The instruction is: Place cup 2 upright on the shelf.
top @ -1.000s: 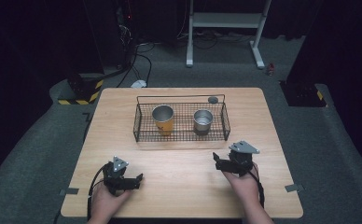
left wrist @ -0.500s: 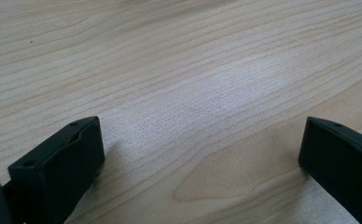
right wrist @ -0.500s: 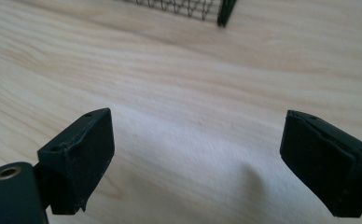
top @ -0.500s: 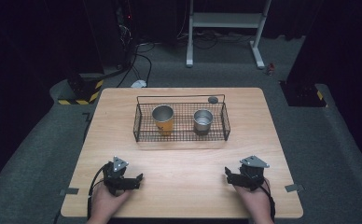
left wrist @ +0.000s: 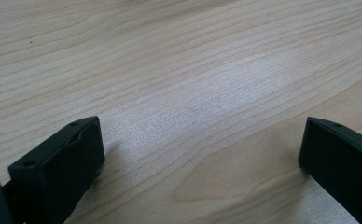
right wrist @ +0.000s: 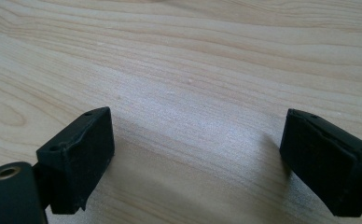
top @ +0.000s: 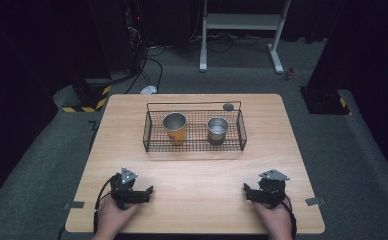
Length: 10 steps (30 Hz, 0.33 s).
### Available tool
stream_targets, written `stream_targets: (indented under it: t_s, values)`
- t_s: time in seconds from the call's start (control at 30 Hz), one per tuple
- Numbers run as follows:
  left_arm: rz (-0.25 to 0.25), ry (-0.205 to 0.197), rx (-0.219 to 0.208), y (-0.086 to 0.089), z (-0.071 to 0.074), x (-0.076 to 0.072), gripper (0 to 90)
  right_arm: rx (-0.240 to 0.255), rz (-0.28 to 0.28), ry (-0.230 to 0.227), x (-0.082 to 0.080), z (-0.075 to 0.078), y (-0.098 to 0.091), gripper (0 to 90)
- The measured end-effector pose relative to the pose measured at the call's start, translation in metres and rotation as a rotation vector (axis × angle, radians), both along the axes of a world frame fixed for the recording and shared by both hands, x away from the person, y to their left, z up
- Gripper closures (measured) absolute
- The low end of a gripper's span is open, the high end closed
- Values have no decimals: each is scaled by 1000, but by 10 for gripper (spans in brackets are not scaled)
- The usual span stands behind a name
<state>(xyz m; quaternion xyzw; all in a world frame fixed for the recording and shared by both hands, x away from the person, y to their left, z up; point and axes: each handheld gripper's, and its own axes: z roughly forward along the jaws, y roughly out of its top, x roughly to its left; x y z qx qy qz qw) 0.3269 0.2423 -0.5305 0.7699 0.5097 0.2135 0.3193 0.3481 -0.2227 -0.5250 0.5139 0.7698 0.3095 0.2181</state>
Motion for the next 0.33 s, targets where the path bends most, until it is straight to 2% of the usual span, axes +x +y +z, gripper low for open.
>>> stream_targets:
  t_s: [0.33]
  values:
    - [0,0,1,0,0,0,4,3,-14,2,-1,0,1,97]
